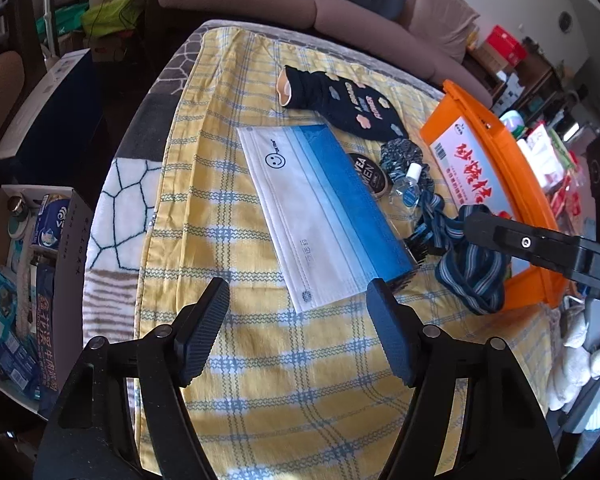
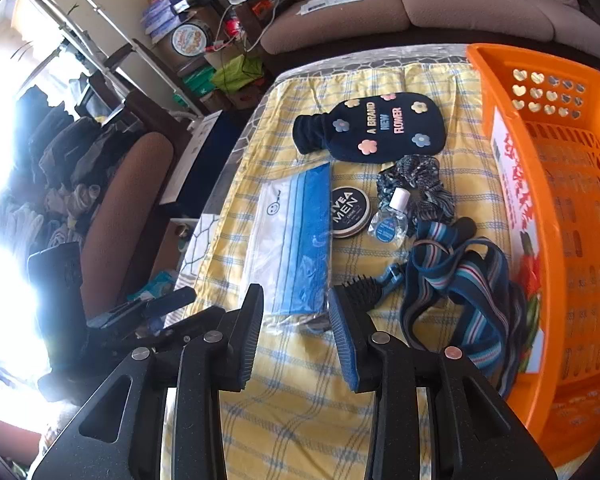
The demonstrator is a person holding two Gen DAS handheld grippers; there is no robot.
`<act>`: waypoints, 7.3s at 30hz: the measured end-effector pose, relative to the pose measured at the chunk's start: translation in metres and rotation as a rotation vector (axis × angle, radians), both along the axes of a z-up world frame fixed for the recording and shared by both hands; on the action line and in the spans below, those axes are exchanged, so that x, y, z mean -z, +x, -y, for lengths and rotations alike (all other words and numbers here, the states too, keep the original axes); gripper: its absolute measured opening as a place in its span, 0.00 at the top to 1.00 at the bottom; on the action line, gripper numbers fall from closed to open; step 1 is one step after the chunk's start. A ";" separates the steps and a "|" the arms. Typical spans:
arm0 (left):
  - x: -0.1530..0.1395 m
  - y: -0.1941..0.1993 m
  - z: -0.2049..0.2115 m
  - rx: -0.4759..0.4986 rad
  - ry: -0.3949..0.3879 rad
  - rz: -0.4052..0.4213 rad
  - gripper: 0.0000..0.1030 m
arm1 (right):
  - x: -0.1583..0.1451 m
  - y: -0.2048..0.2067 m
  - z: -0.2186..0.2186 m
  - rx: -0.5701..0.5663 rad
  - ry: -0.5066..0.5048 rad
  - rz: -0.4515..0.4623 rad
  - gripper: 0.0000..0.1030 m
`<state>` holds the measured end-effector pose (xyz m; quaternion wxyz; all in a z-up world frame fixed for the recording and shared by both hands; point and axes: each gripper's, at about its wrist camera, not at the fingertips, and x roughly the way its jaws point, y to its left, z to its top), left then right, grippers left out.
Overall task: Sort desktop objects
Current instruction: 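Close the left gripper on the blue-and-white face mask packet, then carry the mask packet into the orange basket and open the left gripper, then lift the left gripper out of the basket toward the black hairbrush, then grasp the black hairbrush by its bristle head with the left gripper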
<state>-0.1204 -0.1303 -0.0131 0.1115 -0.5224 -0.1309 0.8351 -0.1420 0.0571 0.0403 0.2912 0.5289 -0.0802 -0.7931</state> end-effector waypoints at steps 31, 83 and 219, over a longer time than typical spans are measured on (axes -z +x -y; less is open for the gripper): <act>0.038 -0.041 0.017 -0.028 0.292 0.150 0.32 | 0.070 -0.057 0.027 -0.006 -0.026 0.180 0.63; -0.133 0.015 -0.231 0.266 0.228 -0.072 0.94 | -0.091 0.031 -0.163 0.113 0.023 -0.121 0.76; 0.031 -0.053 -0.136 0.432 -0.400 0.098 0.29 | -0.037 0.046 -0.089 0.160 0.187 -0.321 0.33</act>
